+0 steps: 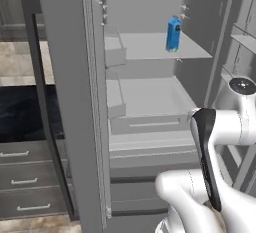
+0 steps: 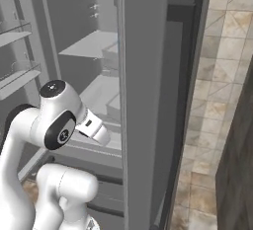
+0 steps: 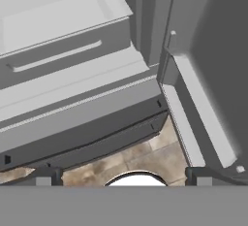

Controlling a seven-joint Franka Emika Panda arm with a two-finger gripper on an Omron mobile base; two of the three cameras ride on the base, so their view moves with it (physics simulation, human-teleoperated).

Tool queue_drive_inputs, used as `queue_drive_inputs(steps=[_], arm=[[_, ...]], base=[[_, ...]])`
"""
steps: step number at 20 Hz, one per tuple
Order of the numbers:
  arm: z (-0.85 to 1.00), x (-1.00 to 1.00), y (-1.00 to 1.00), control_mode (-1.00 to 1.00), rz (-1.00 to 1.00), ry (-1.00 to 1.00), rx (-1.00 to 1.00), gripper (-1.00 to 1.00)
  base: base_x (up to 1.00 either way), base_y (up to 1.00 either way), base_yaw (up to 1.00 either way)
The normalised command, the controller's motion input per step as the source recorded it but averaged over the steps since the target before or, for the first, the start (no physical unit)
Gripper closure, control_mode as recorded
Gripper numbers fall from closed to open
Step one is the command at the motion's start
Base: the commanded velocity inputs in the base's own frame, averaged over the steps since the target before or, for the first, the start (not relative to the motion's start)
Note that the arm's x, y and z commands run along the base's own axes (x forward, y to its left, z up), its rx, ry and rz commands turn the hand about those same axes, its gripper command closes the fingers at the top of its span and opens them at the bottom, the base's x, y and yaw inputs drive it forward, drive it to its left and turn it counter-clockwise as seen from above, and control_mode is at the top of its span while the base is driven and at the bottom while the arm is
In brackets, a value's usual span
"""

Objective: Take a sugar cube from the saucer and place it inside the coffee. Then, grab milk from the fridge and place it next to the coffee on the counter to sweeten the coffee.

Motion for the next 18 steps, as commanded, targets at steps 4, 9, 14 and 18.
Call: queue_drive_inputs(steps=[4, 9, 14, 18], arm=[[0.00, 0.00, 0.00, 1.00, 0.00, 0.00, 0.00, -1.00], [0.47, 0.10, -0.03, -1.00, 0.00, -0.17, 0.00, -1.00], [1.00, 0.33, 0.00, -1.00, 0.00, -0.32, -0.04, -1.00], [0.97, 0.30, 0.17, -1.00, 0.00, -0.18, -0.08, -1.00]], base=[[0.40, -0.16, 0.02], [0.11, -0.07, 0.00], [0.00, 0.00, 0.00], [0.00, 0.00, 0.00]])
